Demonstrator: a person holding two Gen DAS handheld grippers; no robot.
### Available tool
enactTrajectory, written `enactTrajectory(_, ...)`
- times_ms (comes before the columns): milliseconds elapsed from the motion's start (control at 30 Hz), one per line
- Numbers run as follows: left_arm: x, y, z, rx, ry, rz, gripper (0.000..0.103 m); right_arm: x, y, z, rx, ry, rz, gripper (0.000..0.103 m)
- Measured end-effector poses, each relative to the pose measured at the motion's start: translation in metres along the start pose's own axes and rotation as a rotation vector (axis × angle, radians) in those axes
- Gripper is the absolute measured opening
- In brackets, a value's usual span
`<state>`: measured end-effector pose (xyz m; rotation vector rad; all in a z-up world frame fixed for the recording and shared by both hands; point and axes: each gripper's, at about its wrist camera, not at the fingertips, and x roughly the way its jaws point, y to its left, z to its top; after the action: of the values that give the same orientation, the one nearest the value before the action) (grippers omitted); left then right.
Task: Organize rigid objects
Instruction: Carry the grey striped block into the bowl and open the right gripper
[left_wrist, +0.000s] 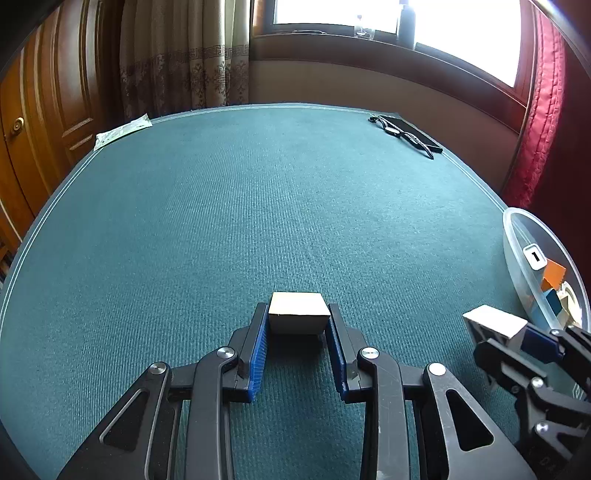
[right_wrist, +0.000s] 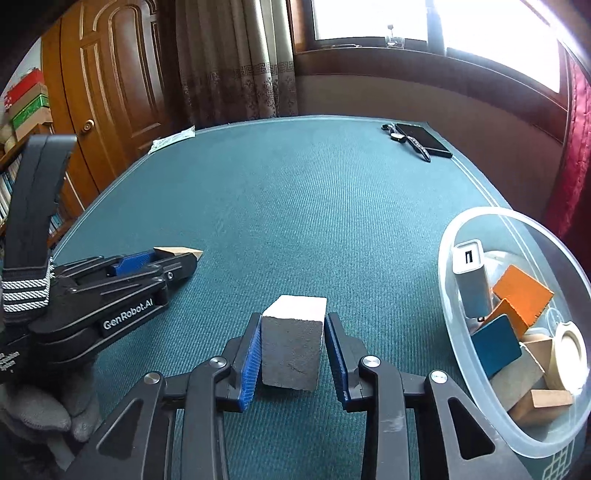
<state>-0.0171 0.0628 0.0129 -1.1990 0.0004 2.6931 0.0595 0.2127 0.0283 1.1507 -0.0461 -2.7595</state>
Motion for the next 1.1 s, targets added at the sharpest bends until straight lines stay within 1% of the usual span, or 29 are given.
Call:
enactTrajectory(67,0.000,-0.002,0.000,0.003,-0.002,0.001,0.031,-0.005,-0.002,0.002,0.006,-0.013,0.002,0.035)
enactTrajectory(100,-0.001,-0.002,0.000,0.005,-0.003,0.002,0.031,-0.015,-0.009,0.004,0.022,-0.038,-0.004,0.035)
enactTrajectory(233,-0.002,-0.005,-0.001,0.009,-0.006,0.003,0.031,-0.033,-0.029,0.006,0.074,-0.071,-0.025,0.035)
enactTrajectory(633,-0.009,-0.020,-0.003,0.033,-0.008,-0.009,0.031,-0.070,-0.105,0.004,0.248,-0.150,-0.159,0.035)
enactTrajectory(767,-0.012,-0.025,-0.003,0.038,-0.007,-0.016,0.031,-0.073,-0.126,0.002,0.299,-0.160,-0.187,0.035)
enactTrajectory(933,-0.013,-0.033,-0.002,0.055,-0.006,-0.026,0.031,-0.064,-0.140,0.000,0.329,-0.156,-0.217,0.035)
enactTrajectory(1100,-0.016,-0.040,0.001,0.077,-0.014,-0.035,0.031,-0.058,-0.157,-0.004,0.390,-0.147,-0.194,0.036)
